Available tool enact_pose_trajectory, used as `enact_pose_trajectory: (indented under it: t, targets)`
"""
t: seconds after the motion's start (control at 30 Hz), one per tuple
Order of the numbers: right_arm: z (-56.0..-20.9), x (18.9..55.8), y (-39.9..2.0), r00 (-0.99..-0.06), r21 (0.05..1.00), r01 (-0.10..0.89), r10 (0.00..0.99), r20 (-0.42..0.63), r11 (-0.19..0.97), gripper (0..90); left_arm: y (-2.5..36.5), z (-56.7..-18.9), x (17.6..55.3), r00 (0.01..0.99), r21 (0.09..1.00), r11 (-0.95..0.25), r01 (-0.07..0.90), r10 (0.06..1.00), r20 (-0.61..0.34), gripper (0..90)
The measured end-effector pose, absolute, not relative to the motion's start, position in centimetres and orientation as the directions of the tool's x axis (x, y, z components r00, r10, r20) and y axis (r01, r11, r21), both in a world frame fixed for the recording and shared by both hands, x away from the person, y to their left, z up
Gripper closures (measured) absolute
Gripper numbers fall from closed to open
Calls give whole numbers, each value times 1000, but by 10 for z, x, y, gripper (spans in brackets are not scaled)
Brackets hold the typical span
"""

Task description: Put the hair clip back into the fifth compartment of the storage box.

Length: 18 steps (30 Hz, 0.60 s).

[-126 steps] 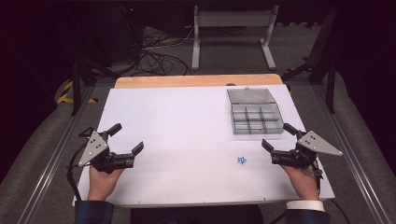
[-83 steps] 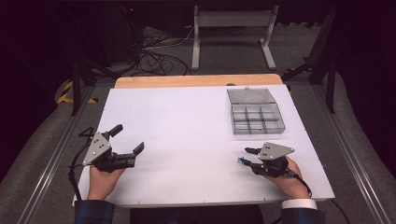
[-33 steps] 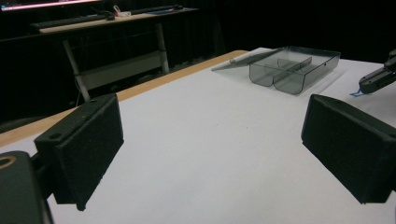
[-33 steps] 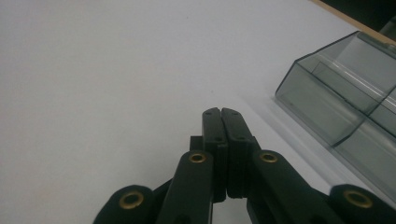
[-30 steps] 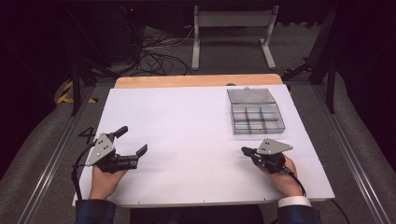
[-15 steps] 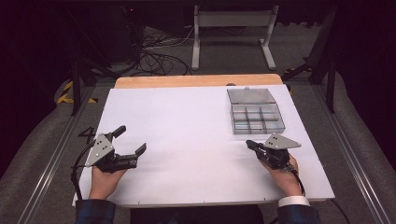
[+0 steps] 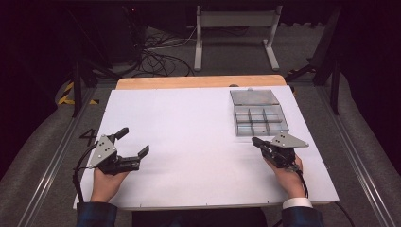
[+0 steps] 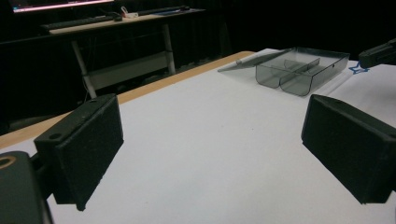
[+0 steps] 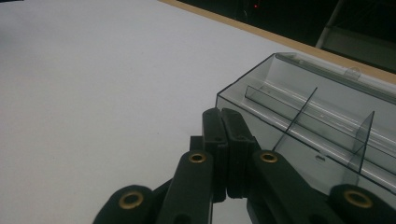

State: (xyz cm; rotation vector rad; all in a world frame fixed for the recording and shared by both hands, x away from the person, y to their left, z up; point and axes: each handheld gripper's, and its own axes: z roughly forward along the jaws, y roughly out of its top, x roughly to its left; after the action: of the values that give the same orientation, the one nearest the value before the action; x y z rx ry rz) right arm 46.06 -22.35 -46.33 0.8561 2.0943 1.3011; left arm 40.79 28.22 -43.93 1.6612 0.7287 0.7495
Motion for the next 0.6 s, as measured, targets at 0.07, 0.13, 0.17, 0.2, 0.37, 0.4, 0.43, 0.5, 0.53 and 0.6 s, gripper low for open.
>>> enact_pose_trajectory:
  t: [0.07,0.13,0.17,0.2,0.37,0.4,0.43,0.5,0.53,0.6]
  targets:
    - [-462,461,-223,-655,912,235,748,-108,337,899,282,-439,408,611,979,-185,91,786,92,57]
    - [-461,462,-222,-649,914,226,752,-116,336,899,282,-439,408,609,978,-190,89,787,98,57]
    - [-460,463,-222,-644,916,224,756,-118,334,899,282,-439,408,609,977,-193,92,787,98,58]
    - [-459,463,-222,-642,919,221,758,-116,327,899,281,-439,408,611,977,-192,90,786,99,57]
    - [-458,467,-223,-639,920,222,761,-111,321,899,279,-438,407,611,977,-196,86,785,104,57]
    - [-458,469,-223,-635,922,223,765,-109,317,899,279,-438,407,610,976,-198,86,785,106,57]
    - [-458,469,-223,-635,922,223,765,-109,317,899,279,-437,408,609,975,-204,86,785,111,57]
    - [-456,473,-223,-626,925,219,772,-111,311,899,280,-438,408,607,976,-201,87,787,108,57]
    - [-455,474,-223,-622,927,219,775,-107,304,899,280,-438,408,606,975,-203,89,788,109,57]
    - [-455,475,-223,-619,928,220,778,-105,301,899,280,-438,408,605,977,-196,89,790,103,57]
